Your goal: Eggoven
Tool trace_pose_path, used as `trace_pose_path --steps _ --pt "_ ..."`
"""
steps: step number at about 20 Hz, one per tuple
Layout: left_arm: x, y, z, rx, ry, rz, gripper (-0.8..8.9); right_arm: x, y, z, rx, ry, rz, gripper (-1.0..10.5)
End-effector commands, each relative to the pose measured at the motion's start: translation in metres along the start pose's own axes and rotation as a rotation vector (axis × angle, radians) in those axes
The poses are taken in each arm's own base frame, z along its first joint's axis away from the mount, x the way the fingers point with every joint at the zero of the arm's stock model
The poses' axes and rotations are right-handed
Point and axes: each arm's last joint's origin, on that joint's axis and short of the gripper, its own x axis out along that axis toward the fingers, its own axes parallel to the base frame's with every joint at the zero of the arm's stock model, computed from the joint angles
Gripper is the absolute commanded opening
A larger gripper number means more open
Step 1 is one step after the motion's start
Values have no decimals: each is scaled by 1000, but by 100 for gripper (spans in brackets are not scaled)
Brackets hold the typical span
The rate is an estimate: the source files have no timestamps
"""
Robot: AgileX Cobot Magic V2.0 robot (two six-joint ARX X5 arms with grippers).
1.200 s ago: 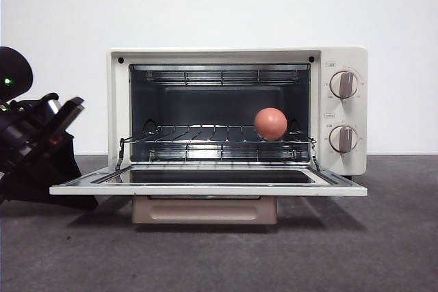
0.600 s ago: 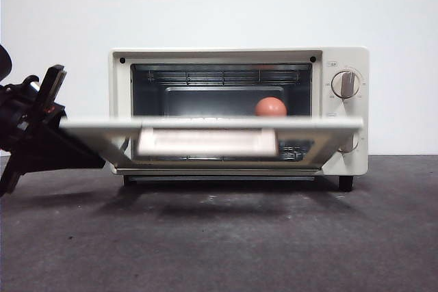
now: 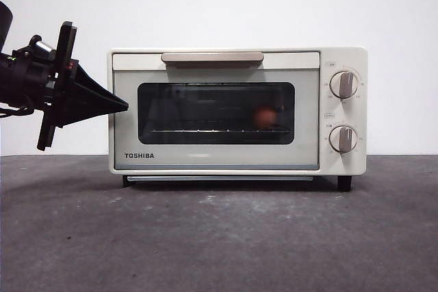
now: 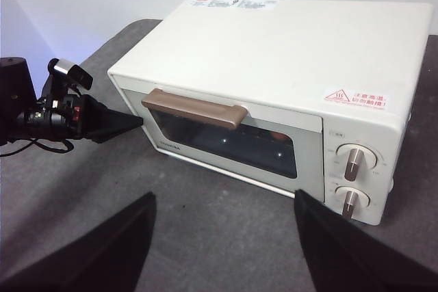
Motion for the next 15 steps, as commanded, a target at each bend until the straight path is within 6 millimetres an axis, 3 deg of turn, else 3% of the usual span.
trace_pose_path --steps 1,7,15 --pt "0 -4 5 -2 -7 -8 6 -1 2 4 5 -7 4 327" --pt "-6 -33 10 51 -16 -10 6 -1 2 3 0 7 3 327" --pt "-22 -103 -5 232 -21 192 6 0 1 0 -48 25 -9 305"
